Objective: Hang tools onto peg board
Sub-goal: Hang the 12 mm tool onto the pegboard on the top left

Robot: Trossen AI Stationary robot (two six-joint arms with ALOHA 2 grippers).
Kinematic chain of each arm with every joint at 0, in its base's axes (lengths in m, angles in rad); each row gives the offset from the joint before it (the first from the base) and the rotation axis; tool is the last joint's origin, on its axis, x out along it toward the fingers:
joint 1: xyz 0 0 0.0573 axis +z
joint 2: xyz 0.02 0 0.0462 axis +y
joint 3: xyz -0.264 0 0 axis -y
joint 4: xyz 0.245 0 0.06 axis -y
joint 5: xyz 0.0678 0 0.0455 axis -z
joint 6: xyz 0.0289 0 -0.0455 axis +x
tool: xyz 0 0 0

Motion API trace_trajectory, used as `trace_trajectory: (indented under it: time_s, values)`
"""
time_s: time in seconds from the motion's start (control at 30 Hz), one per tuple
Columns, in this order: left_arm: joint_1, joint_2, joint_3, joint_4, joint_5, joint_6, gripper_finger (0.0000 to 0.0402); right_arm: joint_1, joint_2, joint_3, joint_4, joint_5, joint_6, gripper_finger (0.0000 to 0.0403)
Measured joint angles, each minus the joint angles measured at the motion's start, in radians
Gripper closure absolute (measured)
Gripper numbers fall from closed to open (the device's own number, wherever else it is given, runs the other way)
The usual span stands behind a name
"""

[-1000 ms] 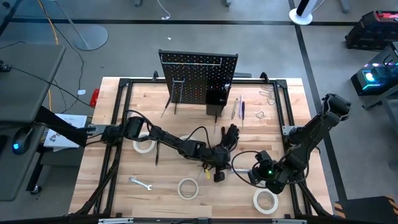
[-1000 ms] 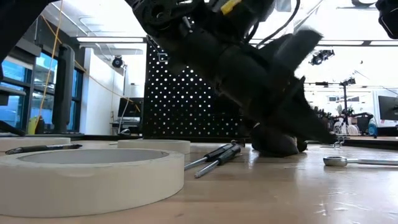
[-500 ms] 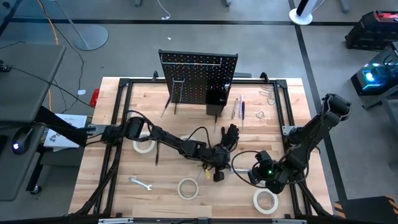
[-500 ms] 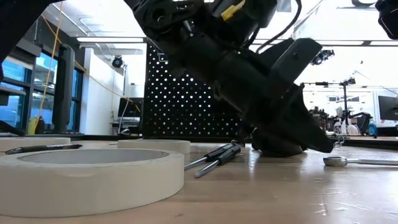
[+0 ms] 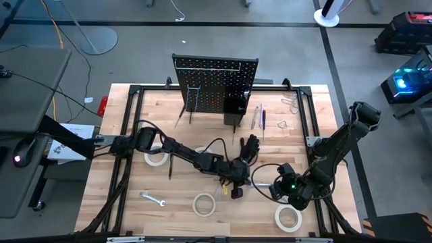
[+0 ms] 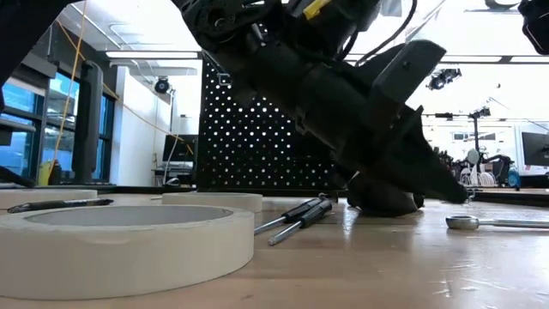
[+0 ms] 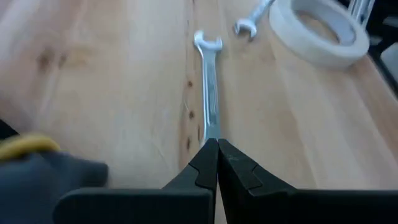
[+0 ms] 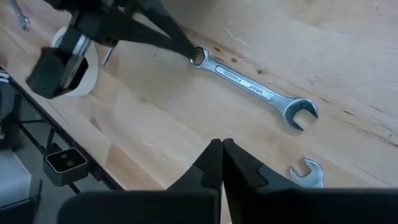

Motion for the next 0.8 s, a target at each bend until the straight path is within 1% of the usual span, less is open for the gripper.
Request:
trace_trajectory:
  time_s: [0.2,0.43,0.5,0.67,0.8]
  values:
    - [0.002,0.001,0.000,-0.033,-0.008,0.047,0.0401,0.000,0.000,0.000,-0.006,-0.004,0.000,0.0403]
    - [0.010,0.017,0.001,-0.023,-0.015,0.040,0.0401,-0.002,0.000,0.000,-0.010,-0.011,0.003,0.0403]
    - [0.010,0.036,0.005,-0.021,-0.002,0.010,0.0402,-0.003,0.000,0.000,-0.008,-0.015,0.004,0.0403]
    - [0.010,0.098,0.010,-0.008,0.050,-0.160,0.0401,-0.003,0.000,0.000,-0.001,-0.035,0.034,0.0403]
    - [0.001,0.110,0.012,-0.012,0.042,-0.219,0.0401,-0.003,0.000,0.000,0.002,-0.070,0.045,0.0403]
